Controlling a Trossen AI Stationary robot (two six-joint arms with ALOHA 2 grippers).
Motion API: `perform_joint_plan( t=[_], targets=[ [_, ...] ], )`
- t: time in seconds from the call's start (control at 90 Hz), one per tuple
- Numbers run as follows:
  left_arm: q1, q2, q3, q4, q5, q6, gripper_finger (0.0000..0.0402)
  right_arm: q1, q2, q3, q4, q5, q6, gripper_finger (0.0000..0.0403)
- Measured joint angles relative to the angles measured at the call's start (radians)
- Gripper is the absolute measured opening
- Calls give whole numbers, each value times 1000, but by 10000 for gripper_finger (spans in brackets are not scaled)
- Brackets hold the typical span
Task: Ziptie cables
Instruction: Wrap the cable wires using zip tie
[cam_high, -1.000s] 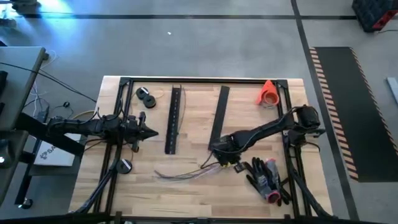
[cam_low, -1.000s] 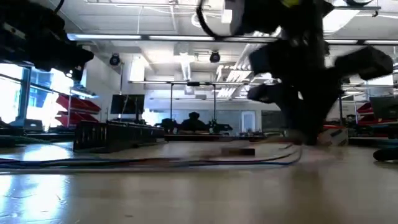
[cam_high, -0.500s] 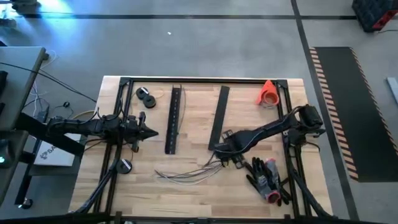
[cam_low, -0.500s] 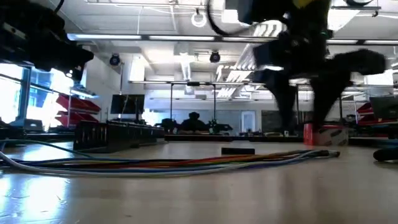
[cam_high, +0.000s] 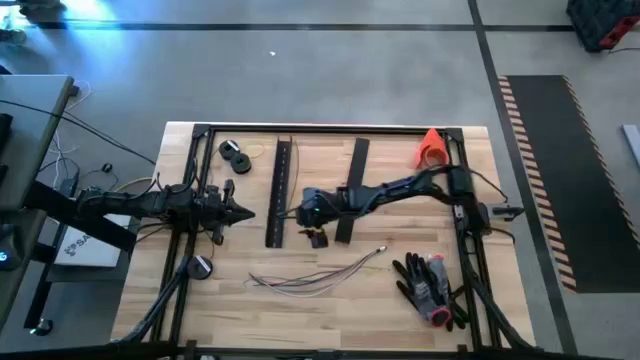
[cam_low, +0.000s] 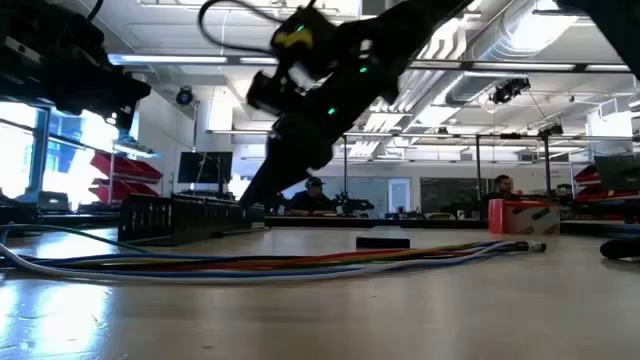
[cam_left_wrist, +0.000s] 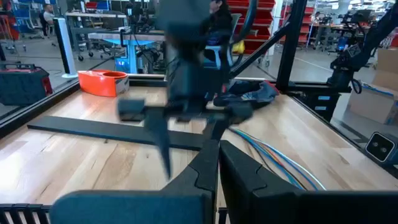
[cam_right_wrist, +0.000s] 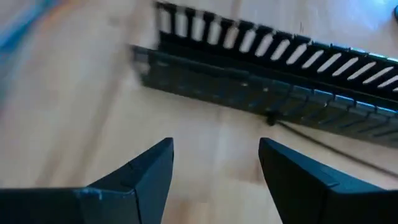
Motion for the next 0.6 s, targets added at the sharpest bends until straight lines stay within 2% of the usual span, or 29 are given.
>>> perform_joint_plan(
  t=[0.156,0.344,0.6],
  targets=[
    [0,0,0,0,0,0,0,-30,105,152,-97,1,-48,213],
    [0,0,0,0,0,0,0,-43,174,275,-156,12,-121,186],
    [0,0,0,0,0,0,0,-63,219,322,-206,29,-167,155]
  ],
)
